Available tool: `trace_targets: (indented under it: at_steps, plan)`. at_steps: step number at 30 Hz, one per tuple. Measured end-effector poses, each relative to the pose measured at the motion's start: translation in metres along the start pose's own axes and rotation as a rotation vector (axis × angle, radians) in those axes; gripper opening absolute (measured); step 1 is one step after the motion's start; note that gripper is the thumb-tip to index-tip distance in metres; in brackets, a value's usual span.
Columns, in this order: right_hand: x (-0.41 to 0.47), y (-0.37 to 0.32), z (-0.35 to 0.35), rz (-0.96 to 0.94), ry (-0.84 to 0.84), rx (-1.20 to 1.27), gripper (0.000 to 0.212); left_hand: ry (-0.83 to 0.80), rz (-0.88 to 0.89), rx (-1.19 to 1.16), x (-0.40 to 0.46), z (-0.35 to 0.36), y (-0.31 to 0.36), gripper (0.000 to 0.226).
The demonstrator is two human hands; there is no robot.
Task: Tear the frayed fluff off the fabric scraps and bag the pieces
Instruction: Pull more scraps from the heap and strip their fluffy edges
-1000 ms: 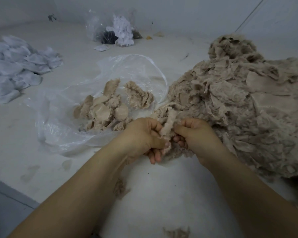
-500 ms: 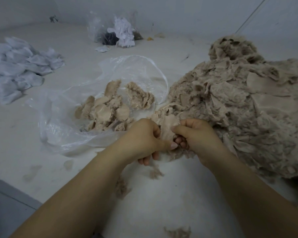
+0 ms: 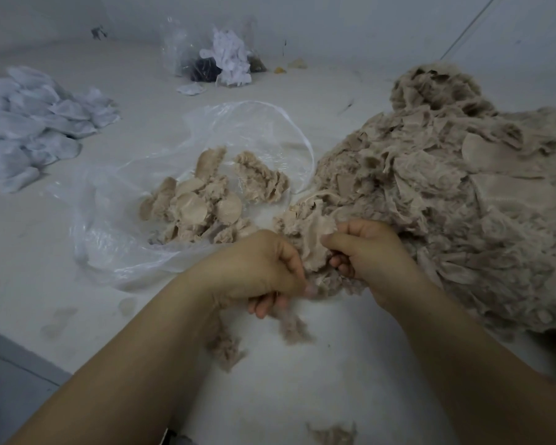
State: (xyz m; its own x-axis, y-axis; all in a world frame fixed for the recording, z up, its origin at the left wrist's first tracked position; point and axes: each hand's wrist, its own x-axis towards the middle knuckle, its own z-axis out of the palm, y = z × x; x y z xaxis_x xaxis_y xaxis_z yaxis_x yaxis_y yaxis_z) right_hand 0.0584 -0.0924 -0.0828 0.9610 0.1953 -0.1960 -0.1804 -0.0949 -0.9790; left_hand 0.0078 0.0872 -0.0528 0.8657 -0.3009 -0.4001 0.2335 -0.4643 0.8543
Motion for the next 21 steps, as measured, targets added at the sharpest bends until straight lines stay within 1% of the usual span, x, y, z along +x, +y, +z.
trace_targets:
  at_steps: [2, 4, 7, 9, 12, 14, 16, 18, 21]
  plan:
    - [-0.001, -0.001, 0.000, -0.006, -0.014, -0.013, 0.025, 0.221, 0.019, -0.025, 0.006, 0.004, 0.003, 0.038]
    - [-0.002, -0.001, 0.000, -0.010, -0.020, -0.029, 0.022, 0.337, 0.037, -0.034, 0.011, 0.010, 0.005, 0.040]
    - [-0.002, -0.002, -0.001, -0.011, -0.031, -0.035, 0.021, 0.381, 0.063, -0.066, 0.017, 0.016, 0.006, 0.033]
    - [-0.002, -0.003, -0.002, -0.010, -0.039, -0.030, 0.017, 0.429, 0.081, -0.145, 0.019, 0.016, 0.005, 0.029]
    - [-0.002, -0.003, -0.003, -0.018, -0.066, -0.035, 0.011, 0.484, 0.116, -0.252, 0.020, 0.014, 0.007, 0.029]
    - [-0.003, -0.003, -0.003, -0.028, -0.082, -0.044, 0.011, 0.487, 0.128, -0.240, 0.022, 0.014, 0.009, 0.027]
    - [-0.004, -0.003, -0.003, -0.030, -0.096, -0.071, 0.011, 0.476, 0.142, -0.228, 0.023, 0.015, 0.010, 0.020]
    - [-0.004, -0.003, -0.003, -0.019, -0.114, -0.092, 0.005, 0.474, 0.154, -0.251, 0.024, 0.017, 0.010, 0.014]
    - [-0.003, -0.003, -0.003, 0.017, -0.141, -0.070, 0.009, 0.505, 0.155, -0.295, 0.025, 0.018, 0.010, 0.015]
